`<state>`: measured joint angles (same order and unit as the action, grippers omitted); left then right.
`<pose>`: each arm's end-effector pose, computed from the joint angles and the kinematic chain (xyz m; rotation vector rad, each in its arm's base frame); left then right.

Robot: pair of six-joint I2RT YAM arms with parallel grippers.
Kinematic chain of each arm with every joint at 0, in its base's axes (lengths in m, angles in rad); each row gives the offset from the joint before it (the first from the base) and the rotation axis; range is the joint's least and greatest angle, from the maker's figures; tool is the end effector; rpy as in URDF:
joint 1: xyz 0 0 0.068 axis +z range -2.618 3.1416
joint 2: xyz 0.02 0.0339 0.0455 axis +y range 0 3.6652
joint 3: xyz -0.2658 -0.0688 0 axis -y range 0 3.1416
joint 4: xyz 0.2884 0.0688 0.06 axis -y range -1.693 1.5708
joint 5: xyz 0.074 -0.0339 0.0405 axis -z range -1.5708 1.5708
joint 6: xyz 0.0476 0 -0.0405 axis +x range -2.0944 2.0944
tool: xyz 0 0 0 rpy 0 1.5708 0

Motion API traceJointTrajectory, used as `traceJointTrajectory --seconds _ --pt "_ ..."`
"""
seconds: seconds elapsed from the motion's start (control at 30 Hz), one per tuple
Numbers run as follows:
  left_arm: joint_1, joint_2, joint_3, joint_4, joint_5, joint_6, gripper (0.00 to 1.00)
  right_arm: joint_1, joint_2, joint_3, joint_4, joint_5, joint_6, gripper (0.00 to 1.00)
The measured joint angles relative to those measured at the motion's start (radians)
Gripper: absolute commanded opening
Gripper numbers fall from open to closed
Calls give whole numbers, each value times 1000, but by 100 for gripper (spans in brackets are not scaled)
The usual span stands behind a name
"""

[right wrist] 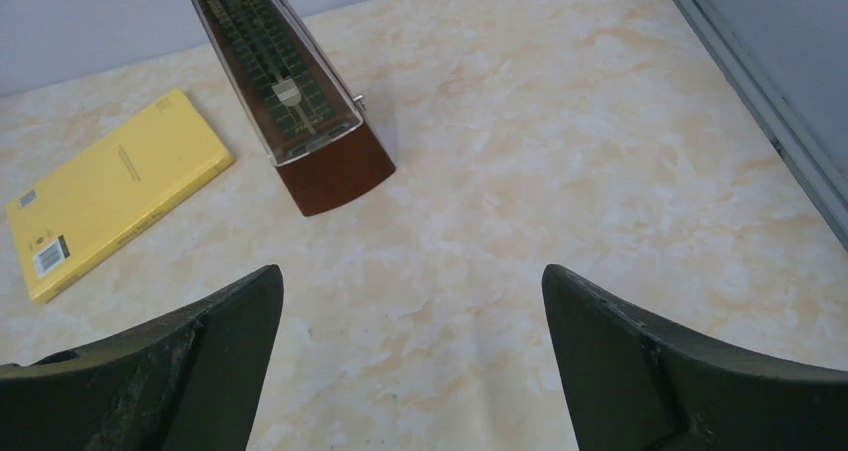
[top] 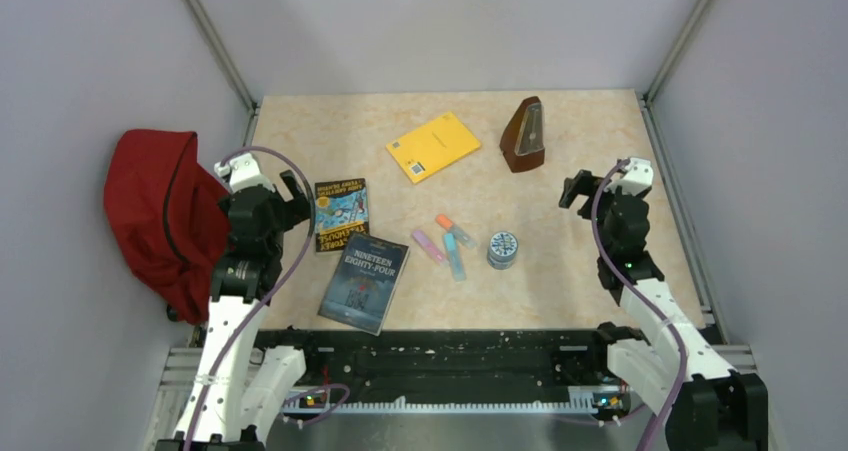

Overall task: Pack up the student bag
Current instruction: Pick up the student bag at the center of the board.

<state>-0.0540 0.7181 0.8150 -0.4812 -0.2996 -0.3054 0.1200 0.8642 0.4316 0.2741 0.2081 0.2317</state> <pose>0.2123 0.0026 0.3312 -0.4363 1.8878 0.0539 0.2528 0.0206 0.2302 0.2489 1.7085 0.0798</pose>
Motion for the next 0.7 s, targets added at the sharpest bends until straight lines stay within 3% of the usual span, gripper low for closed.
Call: traceJointTrajectory --seconds 0.53,0.7 --pt "4 0 -35 35 -94 82 98 0 -113 -21 -6 -19 38 99" --pt "111 11 -37 39 -129 95 98 0 -135 -32 -10 -28 41 99"
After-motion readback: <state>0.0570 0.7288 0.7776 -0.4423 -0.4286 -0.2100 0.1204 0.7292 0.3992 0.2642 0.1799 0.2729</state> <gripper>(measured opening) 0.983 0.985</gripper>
